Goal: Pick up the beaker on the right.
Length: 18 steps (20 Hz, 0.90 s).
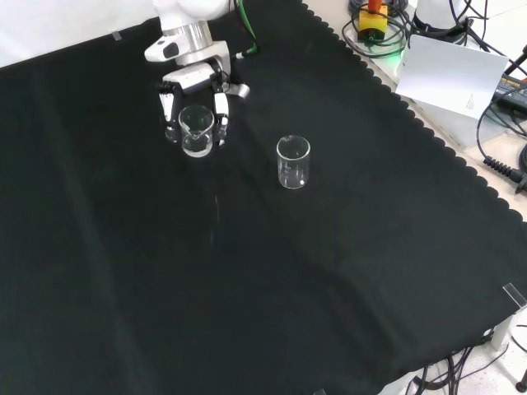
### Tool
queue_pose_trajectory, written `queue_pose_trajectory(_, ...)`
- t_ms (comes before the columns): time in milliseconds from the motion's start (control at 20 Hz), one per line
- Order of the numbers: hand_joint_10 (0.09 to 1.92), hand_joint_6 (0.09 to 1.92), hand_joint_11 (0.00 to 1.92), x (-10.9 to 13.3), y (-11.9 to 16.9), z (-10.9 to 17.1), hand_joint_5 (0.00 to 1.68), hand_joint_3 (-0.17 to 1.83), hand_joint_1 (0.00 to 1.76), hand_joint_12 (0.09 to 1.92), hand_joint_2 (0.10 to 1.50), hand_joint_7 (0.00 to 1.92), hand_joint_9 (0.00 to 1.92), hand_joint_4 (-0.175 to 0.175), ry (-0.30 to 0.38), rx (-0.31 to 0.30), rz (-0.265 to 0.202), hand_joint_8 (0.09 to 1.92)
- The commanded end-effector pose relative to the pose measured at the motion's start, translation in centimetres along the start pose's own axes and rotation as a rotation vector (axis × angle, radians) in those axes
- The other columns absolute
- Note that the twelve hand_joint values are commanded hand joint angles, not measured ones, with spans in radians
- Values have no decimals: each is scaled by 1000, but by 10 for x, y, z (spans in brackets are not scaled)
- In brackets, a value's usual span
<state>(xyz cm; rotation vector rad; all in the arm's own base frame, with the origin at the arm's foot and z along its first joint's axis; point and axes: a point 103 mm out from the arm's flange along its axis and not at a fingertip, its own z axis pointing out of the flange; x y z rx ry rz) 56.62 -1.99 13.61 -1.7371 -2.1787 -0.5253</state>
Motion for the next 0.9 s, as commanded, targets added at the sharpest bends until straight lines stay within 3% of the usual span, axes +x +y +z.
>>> queue_pose_trajectory(50, 87, 218, 1526, 0, -32, -50, 1474, 592, 1328, 606, 626, 1563, 1818, -175, -75, 93, 4, 124)
queue_pose_trajectory(750, 87, 225, 1539, 47, -89, -77, 1475, 610, 1328, 614, 616, 1565, 1826, -175, -97, 163, 19, 128)
queue_pose_trajectory(900, 87, 226, 1540, 61, -101, -78, 1474, 612, 1328, 614, 615, 1565, 1827, -175, -131, 173, 21, 129)
